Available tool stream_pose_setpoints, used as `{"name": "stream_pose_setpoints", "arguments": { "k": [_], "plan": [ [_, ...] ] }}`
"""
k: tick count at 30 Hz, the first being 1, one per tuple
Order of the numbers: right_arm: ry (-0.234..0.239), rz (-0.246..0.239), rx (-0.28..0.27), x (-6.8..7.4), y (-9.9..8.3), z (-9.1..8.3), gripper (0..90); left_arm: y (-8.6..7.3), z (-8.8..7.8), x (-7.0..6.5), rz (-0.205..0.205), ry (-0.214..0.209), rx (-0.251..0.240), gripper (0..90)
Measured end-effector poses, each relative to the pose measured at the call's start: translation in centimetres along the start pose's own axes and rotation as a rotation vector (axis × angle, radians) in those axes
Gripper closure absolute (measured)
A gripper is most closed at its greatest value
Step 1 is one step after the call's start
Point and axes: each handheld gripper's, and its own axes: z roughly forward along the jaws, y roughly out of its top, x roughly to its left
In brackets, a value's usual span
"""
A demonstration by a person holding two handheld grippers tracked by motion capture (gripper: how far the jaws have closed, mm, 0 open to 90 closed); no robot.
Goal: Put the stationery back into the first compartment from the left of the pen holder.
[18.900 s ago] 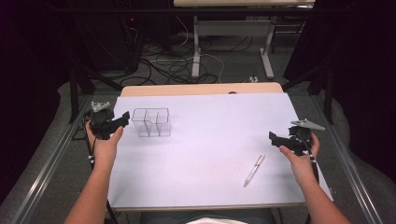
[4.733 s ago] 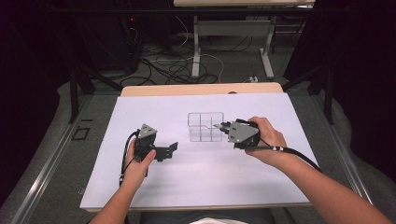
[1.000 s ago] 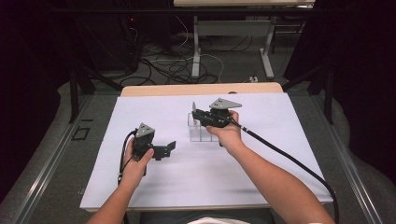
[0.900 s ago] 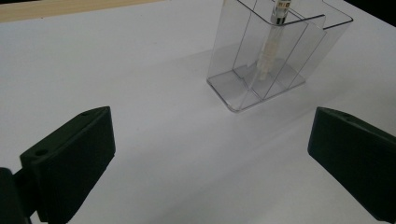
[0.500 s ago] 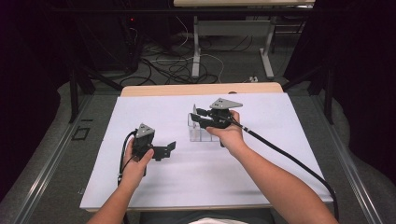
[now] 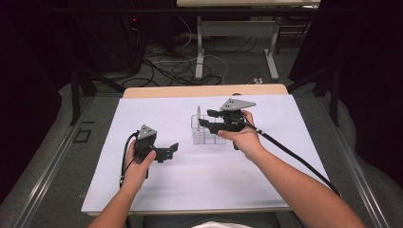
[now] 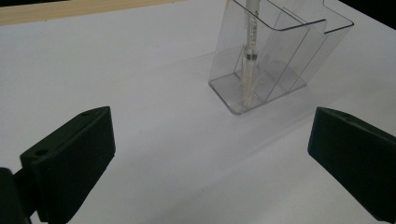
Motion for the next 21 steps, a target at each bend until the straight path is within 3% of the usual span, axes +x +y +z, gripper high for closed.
{"name": "stream_pose_setpoints", "arguments": {
  "k": [7, 12, 17, 21],
  "plan": [
    [-0.009, -0.021, 0.016, 0.3, 1.3, -2.1, 32.9, 0.0, -0.1, 0.1, -0.007, 0.007, -0.012, 0.7],
    [-0.053, -0.054, 0.085, 0.3, 1.7, -3.6, 27.7, 0.0, -0.2, 0.2, -0.01, 0.009, -0.01, 0.7],
    [-0.112, -0.05, 0.052, -0.1, 1.6, -5.4, 27.5, 0.0, -0.4, 0.4, -0.016, 0.014, -0.009, 0.7],
    [-0.165, -0.042, 0.05, -0.6, 1.4, -6.8, 19.8, 0.0, -0.4, 0.6, -0.024, 0.022, -0.015, 0.7]
  ]
}}
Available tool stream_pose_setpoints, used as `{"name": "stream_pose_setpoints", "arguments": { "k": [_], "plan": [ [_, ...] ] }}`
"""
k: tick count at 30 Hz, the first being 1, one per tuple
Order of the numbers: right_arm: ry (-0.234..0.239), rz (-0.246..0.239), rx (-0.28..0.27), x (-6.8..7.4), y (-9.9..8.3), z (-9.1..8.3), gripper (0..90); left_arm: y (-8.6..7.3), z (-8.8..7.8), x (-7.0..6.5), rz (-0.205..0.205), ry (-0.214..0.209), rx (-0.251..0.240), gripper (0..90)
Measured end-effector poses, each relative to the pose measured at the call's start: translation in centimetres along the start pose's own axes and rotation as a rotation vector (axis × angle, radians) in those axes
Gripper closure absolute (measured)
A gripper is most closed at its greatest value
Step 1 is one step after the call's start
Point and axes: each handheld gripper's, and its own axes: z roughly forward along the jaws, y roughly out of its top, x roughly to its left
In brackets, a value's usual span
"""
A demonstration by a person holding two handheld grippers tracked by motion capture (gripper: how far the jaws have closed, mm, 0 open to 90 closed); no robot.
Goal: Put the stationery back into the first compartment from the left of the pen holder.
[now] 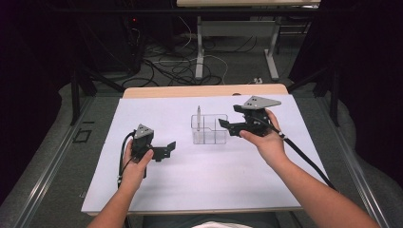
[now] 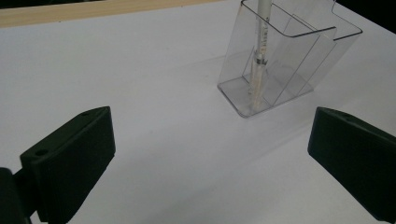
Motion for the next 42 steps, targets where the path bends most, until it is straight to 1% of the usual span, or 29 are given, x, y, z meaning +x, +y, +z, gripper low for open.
{"name": "stream_pose_setpoints", "arguments": {
  "k": [1, 3, 5, 6, 7, 8, 11, 12, 13, 14, 15, 16, 17, 18, 19, 20, 21, 22, 24, 25, 26, 27, 30, 31, 33, 35, 38, 39, 42],
  "plan": [
    [-0.011, 0.007, 0.001, -0.2, -0.1, -0.3, 17.8, 0.0, 0.0, 0.0, -0.001, 0.001, -0.003, 0.7],
    [-0.021, 0.025, 0.044, -0.8, -0.2, -0.7, 15.1, 0.0, 0.0, 0.1, -0.003, 0.003, -0.004, 0.7],
    [-0.066, 0.024, 0.091, -1.3, -0.5, -1.1, 14.5, 0.0, -0.1, 0.2, -0.006, 0.005, -0.006, 0.7],
    [-0.079, 0.02, 0.088, -1.7, -0.7, -1.2, 14.2, 0.0, -0.1, 0.2, -0.008, 0.006, -0.007, 0.7],
    [-0.084, 0.05, 0.08, -1.9, -1.0, -1.4, 13.2, 0.0, -0.1, 0.2, -0.013, 0.005, -0.009, 0.7],
    [-0.079, 0.077, 0.065, -2.2, -1.3, -1.6, 11.9, 0.0, -0.2, 0.3, -0.013, 0.004, 0.002, 0.7],
    [-0.099, 0.116, 0.056, -2.9, -2.2, -1.9, 6.1, 0.0, -0.2, 0.5, -0.012, 0.01, 0.001, 0.7],
    [-0.097, 0.122, 0.058, -3.1, -2.6, -1.9, 3.6, 0.0, -0.2, 0.5, -0.018, 0.012, -0.005, 0.7],
    [-0.101, 0.126, 0.067, -3.3, -2.9, -2.0, 1.3, 0.0, -0.2, 0.6, -0.012, 0.016, -0.011, 0.7],
    [-0.108, 0.118, 0.066, -3.6, -3.2, -2.0, 0.1, 0.0, -0.2, 0.6, -0.024, 0.015, -0.013, 0.7],
    [-0.111, 0.133, 0.073, -3.7, -3.5, -2.1, 0.0, 0.0, -0.2, 0.7, -0.024, 0.015, -0.013, 0.7],
    [-0.121, 0.135, 0.066, -3.9, -3.9, -2.0, 0.0, 0.0, -0.3, 0.8, -0.016, 0.017, -0.005, 0.7],
    [-0.131, 0.13, 0.079, -4.0, -4.2, -2.1, 0.0, 0.0, -0.3, 0.9, -0.019, 0.019, -0.007, 0.7],
    [-0.137, 0.139, 0.082, -4.1, -4.5, -2.0, 0.0, 0.0, -0.3, 1.0, -0.012, 0.022, -0.005, 0.7],
    [-0.148, 0.145, 0.081, -4.3, -4.9, -2.0, 0.0, -0.1, -0.3, 0.9, -0.028, 0.023, -0.017, 0.7],
    [-0.155, 0.155, 0.075, -4.5, -5.3, -2.0, 0.0, -0.1, -0.3, 1.0, -0.028, 0.021, -0.012, 0.7],
    [-0.16, 0.163, 0.077, -4.6, -5.7, -1.9, 0.0, -0.1, -0.3, 1.1, -0.02, 0.026, -0.016, 0.7],
    [-0.17, 0.163, 0.086, -4.7, -6.0, -1.8, 0.0, -0.1, -0.3, 1.2, -0.022, 0.025, -0.009, 0.7],
    [-0.19, 0.158, 0.105, -5.0, -6.8, -1.7, 0.0, -0.1, -0.3, 1.3, -0.026, 0.026, -0.012, 0.7],
    [-0.196, 0.165, 0.104, -5.1, -7.2, -1.6, 0.0, -0.1, -0.3, 1.3, -0.027, 0.027, -0.012, 0.7],
    [-0.197, 0.181, 0.107, -5.2, -7.6, -1.7, 0.1, -0.1, -0.3, 1.3, -0.029, 0.028, -0.012, 0.7],
    [-0.197, 0.19, 0.106, -5.4, -8.0, -1.7, 0.4, -0.1, -0.3, 1.4, -0.022, 0.031, -0.011, 0.7],
    [-0.218, 0.22, 0.108, -6.0, -9.1, -2.0, 1.2, -0.2, -0.2, 1.4, -0.04, 0.031, -0.018, 0.7],
    [-0.223, 0.231, 0.107, -6.1, -9.5, -2.1, 1.4, -0.2, -0.3, 1.4, -0.038, 0.029, -0.009, 0.7],
    [-0.239, 0.252, 0.114, -6.6, -10.3, -2.3, 1.7, -0.2, -0.2, 1.4, -0.041, 0.033, -0.017, 0.7],
    [-0.251, 0.267, 0.122, -7.0, -10.8, -2.5, 2.4, -0.2, -0.2, 1.5, -0.037, 0.037, -0.015, 0.7],
    [-0.282, 0.294, 0.127, -7.5, -11.7, -2.7, 3.8, -0.2, -0.2, 1.6, -0.034, 0.038, -0.014, 0.7],
    [-0.29, 0.3, 0.126, -7.6, -12.0, -2.8, 3.9, -0.2, -0.2, 1.6, -0.03, 0.035, -0.005, 0.7],
    [-0.301, 0.319, 0.137, -7.9, -12.7, -2.9, 4.7, -0.3, -0.1, 1.7, -0.037, 0.033, -0.001, 0.8]
  ]
}}
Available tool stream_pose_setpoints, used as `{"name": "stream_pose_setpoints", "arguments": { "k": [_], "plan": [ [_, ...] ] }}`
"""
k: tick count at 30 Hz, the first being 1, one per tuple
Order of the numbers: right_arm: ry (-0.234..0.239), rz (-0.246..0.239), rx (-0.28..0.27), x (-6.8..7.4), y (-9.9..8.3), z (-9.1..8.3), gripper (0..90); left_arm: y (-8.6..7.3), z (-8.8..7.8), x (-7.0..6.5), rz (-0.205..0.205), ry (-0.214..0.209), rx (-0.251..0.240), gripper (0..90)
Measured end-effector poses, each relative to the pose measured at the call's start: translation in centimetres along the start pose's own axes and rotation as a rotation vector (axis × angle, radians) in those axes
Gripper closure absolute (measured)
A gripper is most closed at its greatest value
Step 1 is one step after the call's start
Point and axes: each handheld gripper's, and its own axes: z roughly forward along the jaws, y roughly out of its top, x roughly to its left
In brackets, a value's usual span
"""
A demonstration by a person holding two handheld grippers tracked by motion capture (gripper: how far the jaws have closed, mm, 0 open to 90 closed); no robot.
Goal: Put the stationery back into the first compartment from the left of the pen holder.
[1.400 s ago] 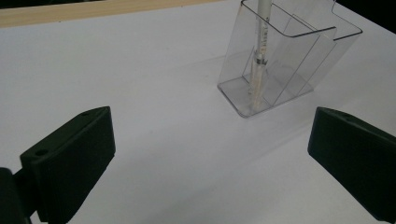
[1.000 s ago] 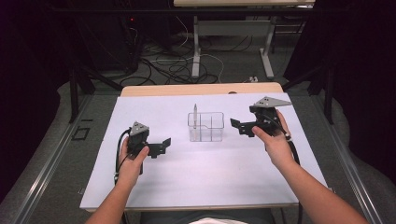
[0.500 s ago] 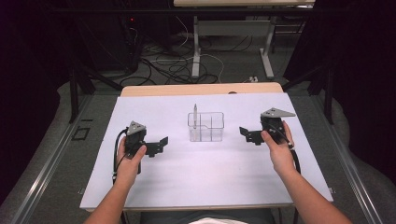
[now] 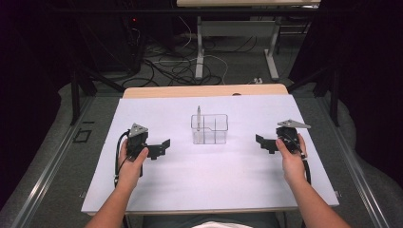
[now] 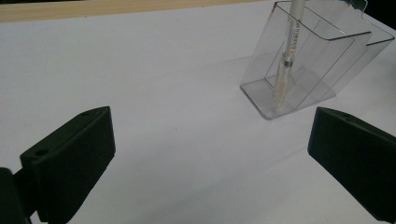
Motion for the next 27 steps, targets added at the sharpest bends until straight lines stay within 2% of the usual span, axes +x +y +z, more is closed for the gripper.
{"name": "stream_pose_setpoints", "arguments": {
  "k": [5, 10, 15, 27],
  "plan": [
    [-0.012, 0.04, 0.005, -0.4, -0.6, 0.2, 5.1, -0.1, 0.2, 0.0, 0.008, 0.004, -0.002, 0.7],
    [-0.033, 0.04, 0.019, -0.8, -1.1, 0.5, 5.2, -0.2, 0.3, 0.1, 0.0, 0.006, 0.0, 0.7],
    [-0.035, 0.085, 0.034, -1.0, -1.6, 0.7, 6.0, -0.3, 0.4, 0.2, -0.006, 0.006, 0.014, 0.8],
    [-0.072, 0.082, 0.058, -1.6, -1.9, 0.8, 6.0, -0.4, 0.6, 0.3, -0.006, 0.009, 0.01, 0.8]
  ]
}}
